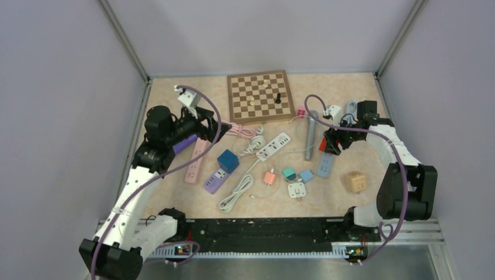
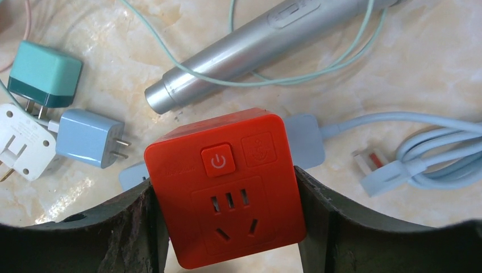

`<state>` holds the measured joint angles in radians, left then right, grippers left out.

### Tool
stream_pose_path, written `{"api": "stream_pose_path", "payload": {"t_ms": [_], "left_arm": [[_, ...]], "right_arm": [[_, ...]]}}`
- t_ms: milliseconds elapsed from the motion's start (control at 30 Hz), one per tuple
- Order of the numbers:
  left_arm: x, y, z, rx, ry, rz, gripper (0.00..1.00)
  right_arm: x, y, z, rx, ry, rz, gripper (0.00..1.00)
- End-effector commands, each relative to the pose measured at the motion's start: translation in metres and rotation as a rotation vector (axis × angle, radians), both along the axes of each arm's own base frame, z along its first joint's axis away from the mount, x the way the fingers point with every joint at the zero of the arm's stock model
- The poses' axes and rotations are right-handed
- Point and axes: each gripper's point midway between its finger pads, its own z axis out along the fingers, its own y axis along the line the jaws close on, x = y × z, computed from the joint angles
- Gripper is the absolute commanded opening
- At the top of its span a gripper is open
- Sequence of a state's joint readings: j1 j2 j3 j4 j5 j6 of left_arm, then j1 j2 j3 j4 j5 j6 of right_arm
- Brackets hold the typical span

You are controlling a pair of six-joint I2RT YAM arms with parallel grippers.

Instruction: Insert the plug

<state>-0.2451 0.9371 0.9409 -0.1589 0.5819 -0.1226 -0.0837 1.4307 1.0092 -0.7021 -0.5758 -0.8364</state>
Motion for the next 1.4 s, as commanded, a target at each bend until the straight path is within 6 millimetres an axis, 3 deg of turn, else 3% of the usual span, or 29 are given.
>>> {"api": "stream_pose_path", "payload": {"t_ms": [0,200,600,967,1367], "left_arm": [[0.000,0.001,0.010,0.007,-0.063,0.009,0.99],[0.000,-0.003,0.003,0.014,-0.055,0.003,0.99],[-0.003,-0.002,-0.002,0.029,-0.061,0.002,0.99],[-0.008,-0.004,-0.003,0.031,-0.056,-0.012,0.99],[-0.009,-0.004,-0.004,0.045,-0.062,-0.015,0.99]], "right_arm": [[-0.003,-0.001,-0.005,-0.007,-0.016,0.019,0.00],[-0.011,-0.010,-0.006,-0.063,-0.054,0.009,0.00],[-0.003,-0.007,0.002,-0.019,-0.145,-0.021,0.00],[-0.009,-0.013,-0.020,-0.042,-0.096,-0.044,0.00],[-0.004,-0.022,-0.026,-0.034,-0.079,-0.069,0.00]]}}
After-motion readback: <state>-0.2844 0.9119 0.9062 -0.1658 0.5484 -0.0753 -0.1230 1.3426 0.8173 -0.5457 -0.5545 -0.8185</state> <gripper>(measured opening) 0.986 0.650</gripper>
